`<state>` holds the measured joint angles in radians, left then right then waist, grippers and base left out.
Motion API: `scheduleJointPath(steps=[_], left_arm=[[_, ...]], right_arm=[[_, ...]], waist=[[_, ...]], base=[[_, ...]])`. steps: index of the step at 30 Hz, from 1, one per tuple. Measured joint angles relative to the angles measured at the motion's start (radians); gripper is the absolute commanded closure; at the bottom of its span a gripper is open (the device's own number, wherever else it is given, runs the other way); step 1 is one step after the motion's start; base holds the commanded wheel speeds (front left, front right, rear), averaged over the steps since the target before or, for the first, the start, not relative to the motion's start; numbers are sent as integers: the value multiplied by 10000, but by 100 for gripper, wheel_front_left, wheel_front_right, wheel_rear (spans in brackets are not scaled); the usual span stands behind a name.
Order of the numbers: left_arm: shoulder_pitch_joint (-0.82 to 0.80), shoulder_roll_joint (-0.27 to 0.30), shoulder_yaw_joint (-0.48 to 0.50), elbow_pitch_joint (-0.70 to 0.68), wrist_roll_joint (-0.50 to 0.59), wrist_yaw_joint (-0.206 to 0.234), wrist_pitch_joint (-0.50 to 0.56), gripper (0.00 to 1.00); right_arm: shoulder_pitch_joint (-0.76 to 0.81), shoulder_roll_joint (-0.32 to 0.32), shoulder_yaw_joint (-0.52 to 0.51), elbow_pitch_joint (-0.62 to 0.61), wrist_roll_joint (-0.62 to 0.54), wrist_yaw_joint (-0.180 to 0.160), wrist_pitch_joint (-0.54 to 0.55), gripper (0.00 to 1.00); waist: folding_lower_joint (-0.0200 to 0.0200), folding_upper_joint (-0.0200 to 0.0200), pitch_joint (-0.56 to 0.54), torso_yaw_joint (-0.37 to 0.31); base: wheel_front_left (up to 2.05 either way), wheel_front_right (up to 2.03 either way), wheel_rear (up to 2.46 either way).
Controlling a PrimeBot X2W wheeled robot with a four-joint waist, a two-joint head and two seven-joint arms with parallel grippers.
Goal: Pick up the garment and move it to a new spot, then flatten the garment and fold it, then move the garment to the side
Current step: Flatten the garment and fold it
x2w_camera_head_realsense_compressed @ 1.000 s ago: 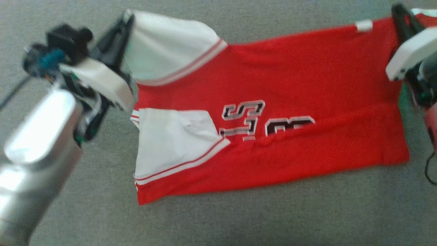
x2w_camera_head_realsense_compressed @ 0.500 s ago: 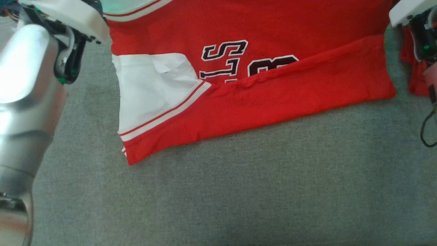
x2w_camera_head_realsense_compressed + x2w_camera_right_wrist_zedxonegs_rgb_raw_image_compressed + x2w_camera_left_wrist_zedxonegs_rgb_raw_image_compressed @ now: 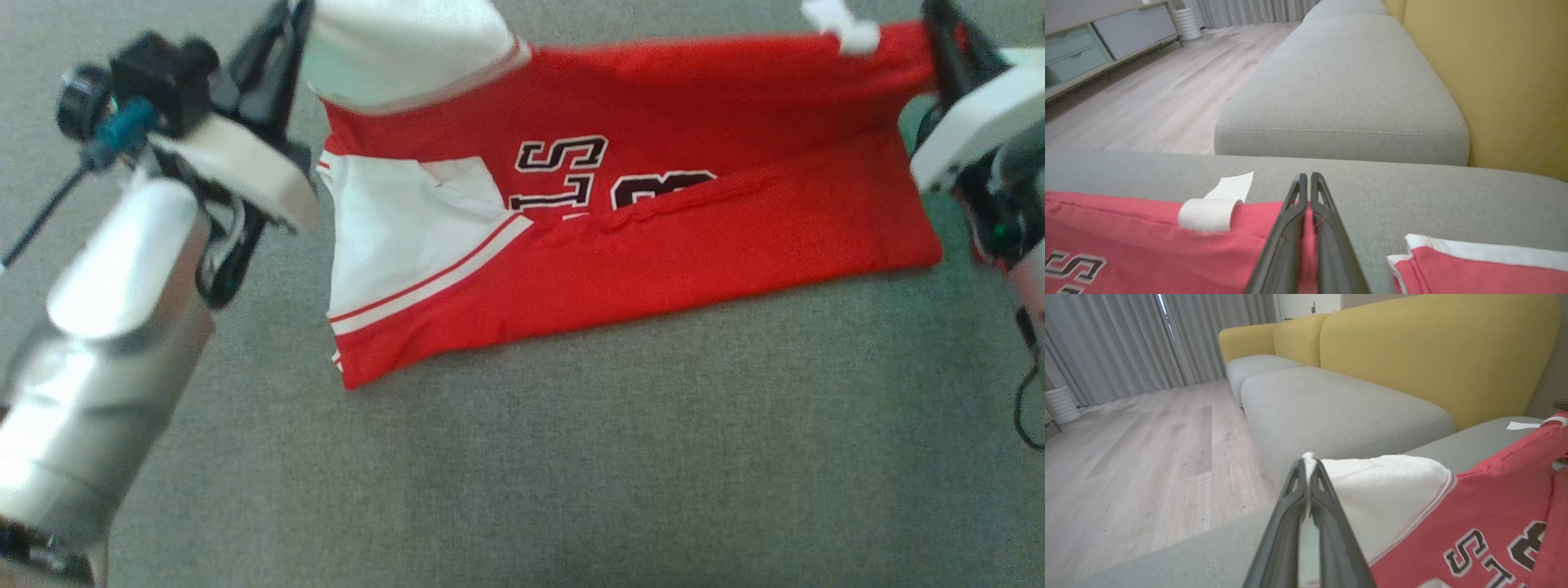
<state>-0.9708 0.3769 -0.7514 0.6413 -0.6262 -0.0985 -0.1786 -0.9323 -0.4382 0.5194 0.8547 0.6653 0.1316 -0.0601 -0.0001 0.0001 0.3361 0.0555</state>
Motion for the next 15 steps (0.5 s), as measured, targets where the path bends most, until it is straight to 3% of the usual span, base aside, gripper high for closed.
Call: scheduleJointPath(steps=[15], left_arm=[[3059,1613,-1085,-3726,-1068,-71,2589,100]], right_arm=[[1851,-1331,1772,-1118,1354,0,1601,100]], waist=[[0,0,-1060,310]], base=[[0,0,0]])
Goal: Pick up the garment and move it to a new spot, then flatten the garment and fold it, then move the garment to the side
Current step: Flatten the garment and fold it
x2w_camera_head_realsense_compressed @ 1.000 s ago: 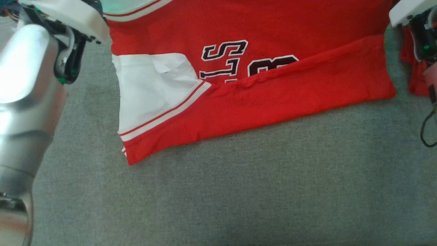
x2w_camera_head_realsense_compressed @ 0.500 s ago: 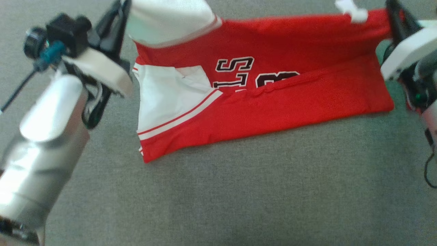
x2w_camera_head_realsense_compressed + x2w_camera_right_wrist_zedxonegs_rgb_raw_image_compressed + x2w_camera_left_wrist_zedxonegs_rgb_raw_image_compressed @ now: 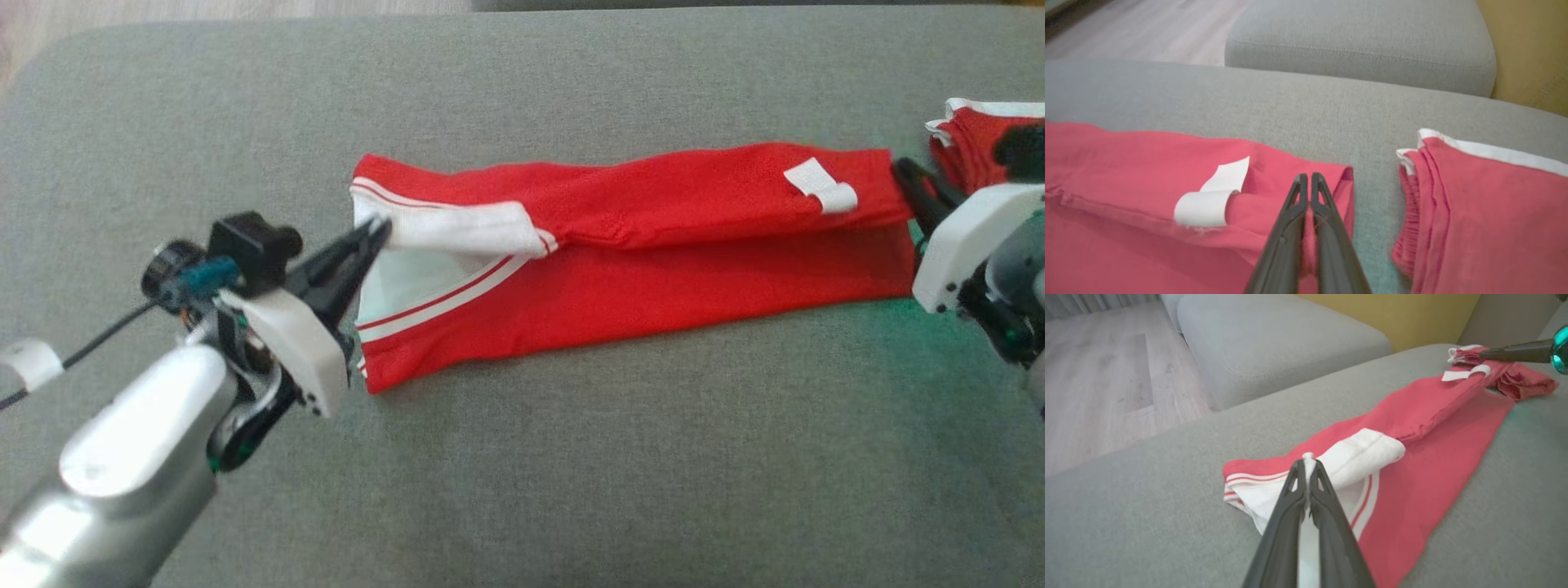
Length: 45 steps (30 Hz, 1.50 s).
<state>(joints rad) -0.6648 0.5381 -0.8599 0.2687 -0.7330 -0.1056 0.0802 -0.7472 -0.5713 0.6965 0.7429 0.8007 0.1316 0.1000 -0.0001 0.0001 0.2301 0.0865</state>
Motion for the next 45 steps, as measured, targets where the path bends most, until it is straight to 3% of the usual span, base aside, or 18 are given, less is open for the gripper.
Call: scheduleJointPath(steps=[9,14,22,23,24,25,26,34,41,45], left_arm=[[442,619,-412,-1120,-391,148,1225,100],[551,763,-209,-1275,-593,454,1223,100],[762,892,-493,-1444,-769,428,1860,100],[842,894,-566,-1419,-813,422,1979,100],[924,897,-656,-1413,-832,370,2038,71],[1000,895,-725,-1409,-832,353,2040,9],[1055,882,-755,-1398,-830,384,1988,0],[1235,761,-217,-1246,-823,1252,796,0],[1679,-276,1377,-1135,-913,2673,-2201,0],[2236,-848,2242,-1106,-943,3091,-3229,0]], right_arm=[[50,-439,871,-36,330,0,853,100],[65,-518,1158,-178,508,0,943,100],[66,-612,1664,-190,886,0,1367,100],[66,-612,1693,-167,905,0,1381,78],[66,-600,1703,-96,943,0,1404,0],[68,-587,1708,6,1057,0,1549,0],[90,-589,1722,58,1162,0,1664,0],[237,-610,1467,-23,1523,0,976,0],[194,-414,245,-244,1659,0,-1588,0],[213,134,-301,-472,1390,0,-2941,0]], waist=[[1,0,-19,-59],[2,0,-79,-174],[1,0,-148,-359],[2,0,-151,-374],[2,0,-157,-389],[1,0,-167,-403],[1,0,-182,-413],[1,0,-381,-445],[1,0,-765,-435],[1,0,-934,-450]], base=[[0,0,0],[0,0,0],[0,0,0],[0,0,0],[0,0,0],[0,0,0],[0,0,0],[0,0,0],[0,0,0],[0,0,0]])
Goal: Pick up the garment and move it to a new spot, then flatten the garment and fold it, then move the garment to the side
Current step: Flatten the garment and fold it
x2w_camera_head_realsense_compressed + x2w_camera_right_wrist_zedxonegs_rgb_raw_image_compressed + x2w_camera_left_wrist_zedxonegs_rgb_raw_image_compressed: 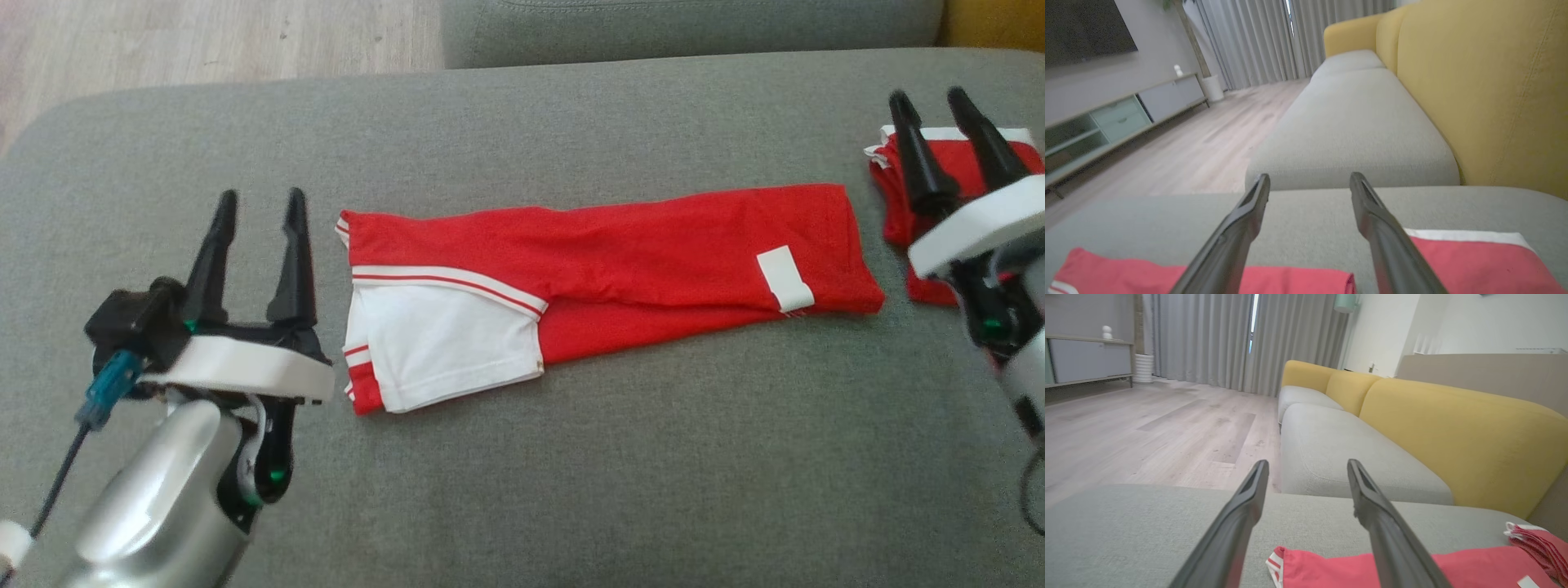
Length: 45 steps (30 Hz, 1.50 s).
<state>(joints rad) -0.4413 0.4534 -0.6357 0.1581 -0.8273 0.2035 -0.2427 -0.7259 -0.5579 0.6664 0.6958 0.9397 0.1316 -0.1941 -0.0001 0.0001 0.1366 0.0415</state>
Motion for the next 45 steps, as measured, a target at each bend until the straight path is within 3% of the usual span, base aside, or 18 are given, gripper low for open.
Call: scheduleJointPath(steps=[6,12,15,17,25,32,45], left_arm=[[959,-1233,1856,-433,1237,119,-111,0],[2471,-2447,3055,-249,2671,-798,-111,0],[2980,-3028,3597,69,3225,-1308,-111,0],[3175,-3315,3952,230,3607,-1615,-111,0],[3221,-3889,4890,418,4763,-2629,-111,0],[2890,-4033,4989,523,5053,-2926,-111,0],[2397,-4067,4621,667,4964,-2993,-111,0]], right_arm=[[538,1279,-1716,-508,-1101,0,-543,0],[2613,3442,-4512,-1889,-3680,0,-568,0],[3849,4447,-5095,-2207,-4943,0,-568,0],[4401,4757,-5306,-2282,-5396,0,-568,0],[4667,4939,-5774,-2556,-6013,0,-568,0],[3935,4974,-6621,-2125,-6727,0,-104,0],[2513,4949,-9543,130,-8512,0,828,0]], waist=[[0,0,-49,-25],[0,0,-100,-61],[0,0,-143,-75],[0,0,-154,-93],[0,0,-68,-22],[1,0,372,155],[2,0,1051,722]], base=[[0,0,0],[0,0,0],[0,0,0],[0,0,0],[0,0,0],[0,0,0],[0,0,0]])
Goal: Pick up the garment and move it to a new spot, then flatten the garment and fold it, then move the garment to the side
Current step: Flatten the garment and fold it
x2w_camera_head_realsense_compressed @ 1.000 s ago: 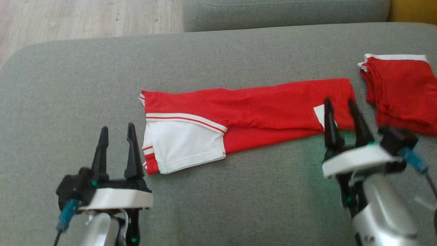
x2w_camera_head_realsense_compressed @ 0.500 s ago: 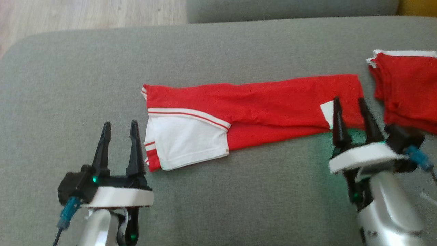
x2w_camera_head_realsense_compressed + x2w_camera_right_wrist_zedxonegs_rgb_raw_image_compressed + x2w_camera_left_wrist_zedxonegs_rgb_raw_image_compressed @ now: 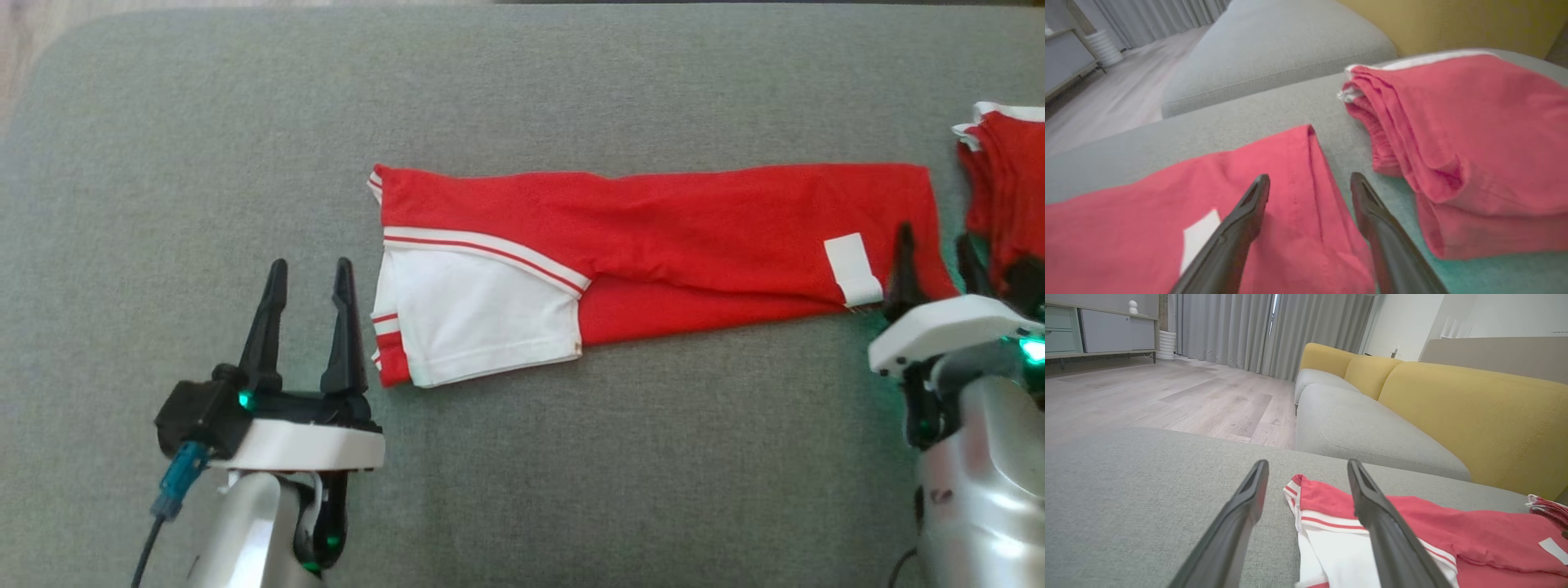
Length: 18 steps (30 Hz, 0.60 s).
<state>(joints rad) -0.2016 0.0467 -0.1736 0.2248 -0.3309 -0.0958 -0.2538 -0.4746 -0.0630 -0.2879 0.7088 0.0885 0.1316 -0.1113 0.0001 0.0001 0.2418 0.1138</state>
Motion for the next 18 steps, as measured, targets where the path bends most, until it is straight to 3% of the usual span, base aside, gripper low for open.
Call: scheduleJointPath(steps=[4,10,11,12,18], left_arm=[[1,0,-178,17,-40,48,0,0],[-1,-2,-203,4,-38,77,0,0],[-7,-2,-203,4,-38,77,0,0],[-22,-2,-205,4,-36,77,0,0],[-160,-2,-203,23,-21,138,0,0]], right_arm=[[-106,8,-890,681,-719,0,69,0],[-509,15,-1152,1383,-991,0,157,0],[-640,15,-1131,1478,-988,0,157,46],[-750,15,-1089,1557,-988,0,157,100],[-888,73,-598,1760,-884,0,-240,100]], waist=[[-1,0,52,108],[-1,0,209,119],[-1,0,240,114],[-1,0,264,107],[-1,0,203,-26]], base=[[0,0,0],[0,0,0],[0,0,0],[0,0,0],[0,0,0]])
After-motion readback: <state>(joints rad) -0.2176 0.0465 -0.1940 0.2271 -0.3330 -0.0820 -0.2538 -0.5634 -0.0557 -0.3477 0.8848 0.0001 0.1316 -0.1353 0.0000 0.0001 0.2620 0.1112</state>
